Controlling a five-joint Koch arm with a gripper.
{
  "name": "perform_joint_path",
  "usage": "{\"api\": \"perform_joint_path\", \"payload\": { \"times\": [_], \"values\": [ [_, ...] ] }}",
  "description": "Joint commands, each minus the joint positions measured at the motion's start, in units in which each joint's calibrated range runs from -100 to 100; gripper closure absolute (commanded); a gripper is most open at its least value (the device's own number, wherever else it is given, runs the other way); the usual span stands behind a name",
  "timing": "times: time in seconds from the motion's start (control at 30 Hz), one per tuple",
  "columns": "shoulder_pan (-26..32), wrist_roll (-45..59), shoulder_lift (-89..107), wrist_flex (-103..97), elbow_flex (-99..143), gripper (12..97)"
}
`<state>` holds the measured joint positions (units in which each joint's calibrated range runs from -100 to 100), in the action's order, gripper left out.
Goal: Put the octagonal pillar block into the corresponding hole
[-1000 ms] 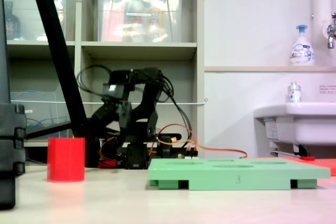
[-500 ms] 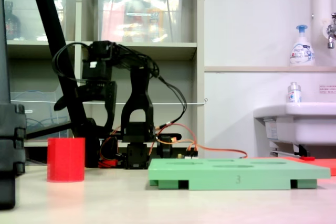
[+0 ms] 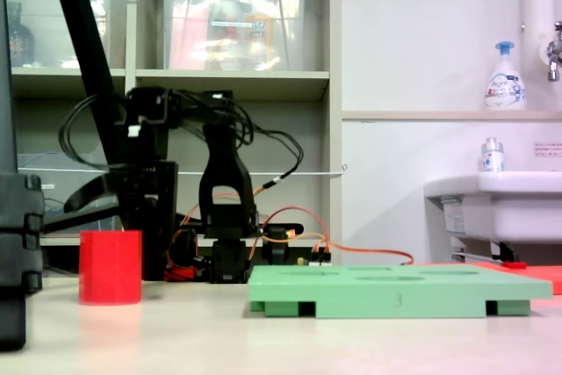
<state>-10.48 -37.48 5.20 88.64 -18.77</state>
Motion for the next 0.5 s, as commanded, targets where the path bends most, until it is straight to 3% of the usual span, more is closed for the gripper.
{"api": "perform_joint_path", "payload": {
  "times": [0.0, 0.47],
  "values": [
    [0.0, -0.29, -1.43, 2.3, -4.76, 19.2],
    [0.0, -0.24, -8.27, 2.4, -3.97, 19.5]
  ]
}}
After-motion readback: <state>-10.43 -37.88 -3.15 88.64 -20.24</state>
